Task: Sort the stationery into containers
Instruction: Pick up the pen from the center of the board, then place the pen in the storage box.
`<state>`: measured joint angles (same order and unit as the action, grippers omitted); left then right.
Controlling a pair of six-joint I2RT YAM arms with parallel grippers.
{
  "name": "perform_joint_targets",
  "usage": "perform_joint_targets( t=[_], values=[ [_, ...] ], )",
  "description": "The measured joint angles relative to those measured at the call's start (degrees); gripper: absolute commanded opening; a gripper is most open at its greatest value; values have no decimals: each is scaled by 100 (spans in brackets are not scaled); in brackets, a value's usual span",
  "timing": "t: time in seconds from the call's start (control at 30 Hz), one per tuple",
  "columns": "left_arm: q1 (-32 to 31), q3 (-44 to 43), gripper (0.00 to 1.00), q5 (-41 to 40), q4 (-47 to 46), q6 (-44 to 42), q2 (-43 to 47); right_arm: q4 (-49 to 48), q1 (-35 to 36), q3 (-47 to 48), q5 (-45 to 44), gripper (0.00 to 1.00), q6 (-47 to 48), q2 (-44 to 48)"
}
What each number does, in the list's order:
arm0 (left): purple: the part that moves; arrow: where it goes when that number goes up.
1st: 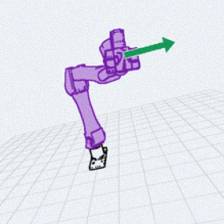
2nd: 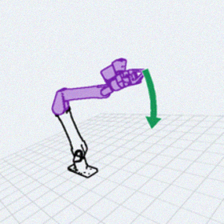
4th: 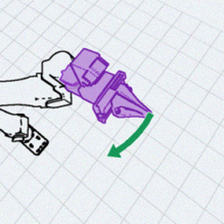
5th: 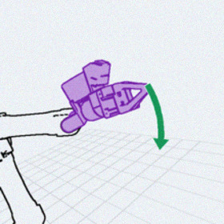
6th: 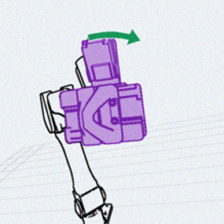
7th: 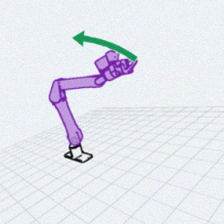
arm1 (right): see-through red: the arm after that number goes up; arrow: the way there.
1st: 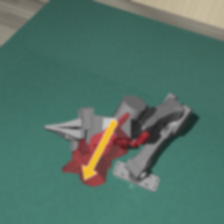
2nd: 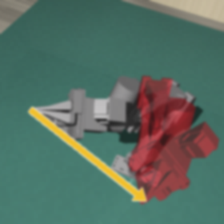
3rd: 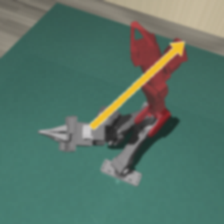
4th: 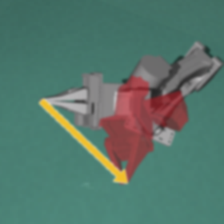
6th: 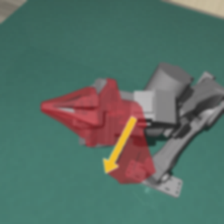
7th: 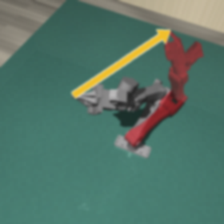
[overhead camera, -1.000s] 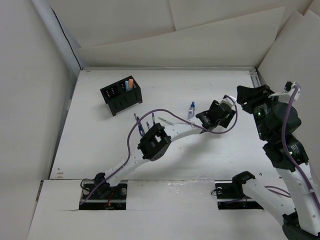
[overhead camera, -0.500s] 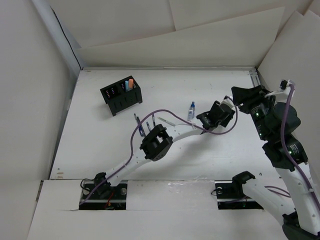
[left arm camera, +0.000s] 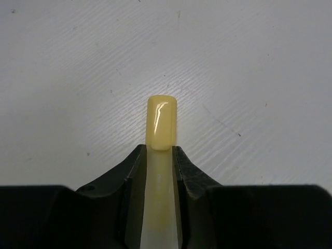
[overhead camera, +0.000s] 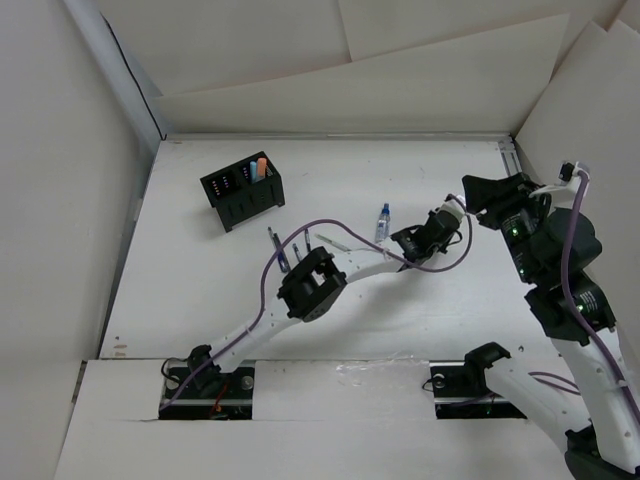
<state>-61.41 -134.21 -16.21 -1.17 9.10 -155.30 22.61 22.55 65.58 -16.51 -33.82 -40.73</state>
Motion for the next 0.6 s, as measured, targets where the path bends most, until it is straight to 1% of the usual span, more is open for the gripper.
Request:
perform_joint_targets(
  t=[0.07,0.2,0.23,0.3,0.33,0.4,0.53,0.6],
  values=[
    [-2,671,12,2,-317,48,350,-2,0,-7,0,50,2,0],
    [-4,2111,12,-72,-640,205,1226,-26,0,-33,4,50,17,11],
    [-4,2409,14,-103,-664,243,1425,-37,0,-57,4,50,20,20],
    [-4,2732,23,-136,-667,286,1644,-31,0,-98,7,50,20,26],
    [-4,2791,33,-140,-660,293,1681,-37,0,-109,20,50,20,22],
    [0,2802,40,-146,-588,337,1687,-37,-2,-129,57,50,22,22],
    [0,2802,50,-140,-417,345,1687,-46,-2,-168,114,50,24,24],
    [0,2800,52,-140,-387,358,1687,-55,-2,-186,131,50,33,26]
  ],
)
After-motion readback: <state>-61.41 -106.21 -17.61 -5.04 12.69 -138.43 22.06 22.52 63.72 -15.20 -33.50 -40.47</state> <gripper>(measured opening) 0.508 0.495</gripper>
